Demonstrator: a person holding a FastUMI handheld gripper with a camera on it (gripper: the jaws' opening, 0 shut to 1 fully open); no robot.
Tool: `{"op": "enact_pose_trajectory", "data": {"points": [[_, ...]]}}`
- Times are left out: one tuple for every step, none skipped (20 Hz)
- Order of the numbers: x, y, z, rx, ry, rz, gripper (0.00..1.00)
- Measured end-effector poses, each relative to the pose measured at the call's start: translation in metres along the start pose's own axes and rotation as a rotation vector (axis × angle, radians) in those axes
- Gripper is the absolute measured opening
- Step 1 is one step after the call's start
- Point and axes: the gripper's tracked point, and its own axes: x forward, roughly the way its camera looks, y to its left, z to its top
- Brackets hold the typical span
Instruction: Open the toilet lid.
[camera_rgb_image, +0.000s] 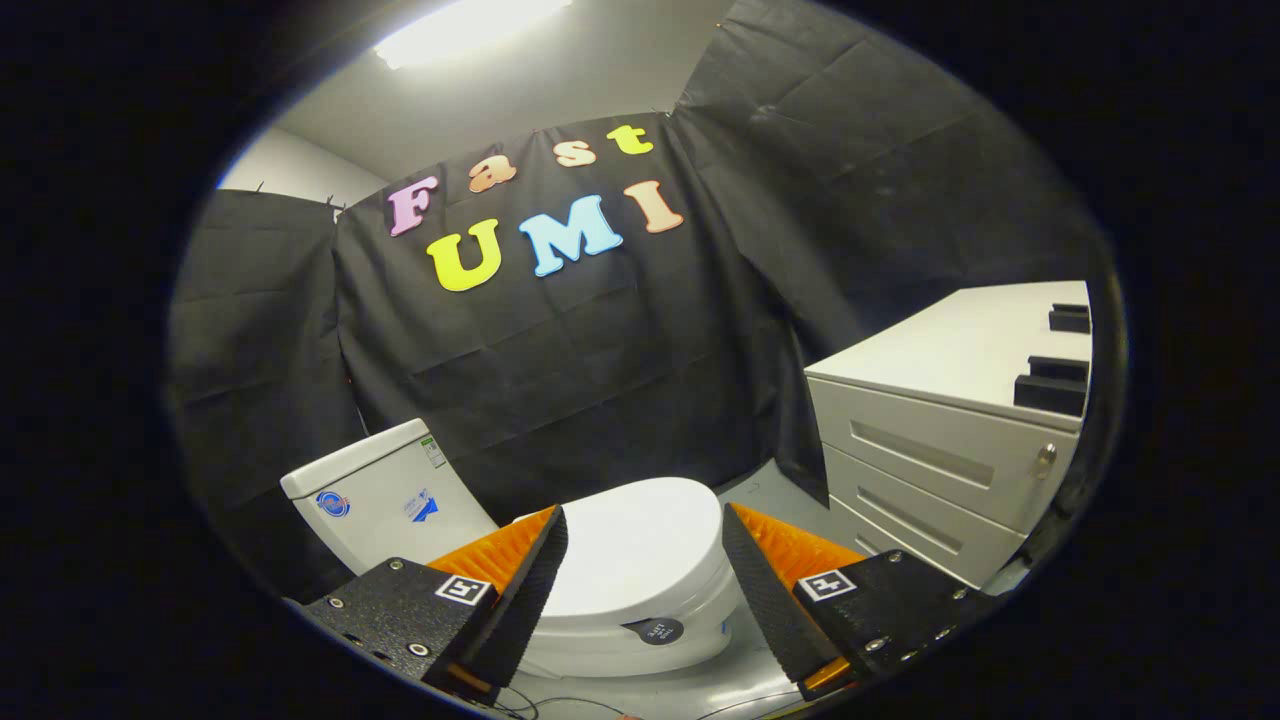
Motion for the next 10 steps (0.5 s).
{"op": "enact_pose_trajectory", "data": {"points": [[0.006,0.0,-0.006,0.036,0.016,0.01,0.96],[0.013,0.0,-0.013,0.069,0.033,0.015,0.96],[0.019,-0.001,-0.022,0.098,0.056,0.018,0.96],[0.026,-0.001,-0.032,0.127,0.083,0.021,0.96],[0.03,-0.003,-0.041,0.159,0.109,0.021,0.96],[0.033,-0.007,-0.048,0.201,0.127,0.013,0.96],[0.036,-0.011,-0.053,0.253,0.139,0.003,0.96],[0.037,-0.017,-0.059,0.305,0.148,-0.014,0.96],[0.038,-0.023,-0.065,0.348,0.153,-0.028,0.96],[0.039,-0.028,-0.076,0.383,0.169,-0.049,0.96]]}}
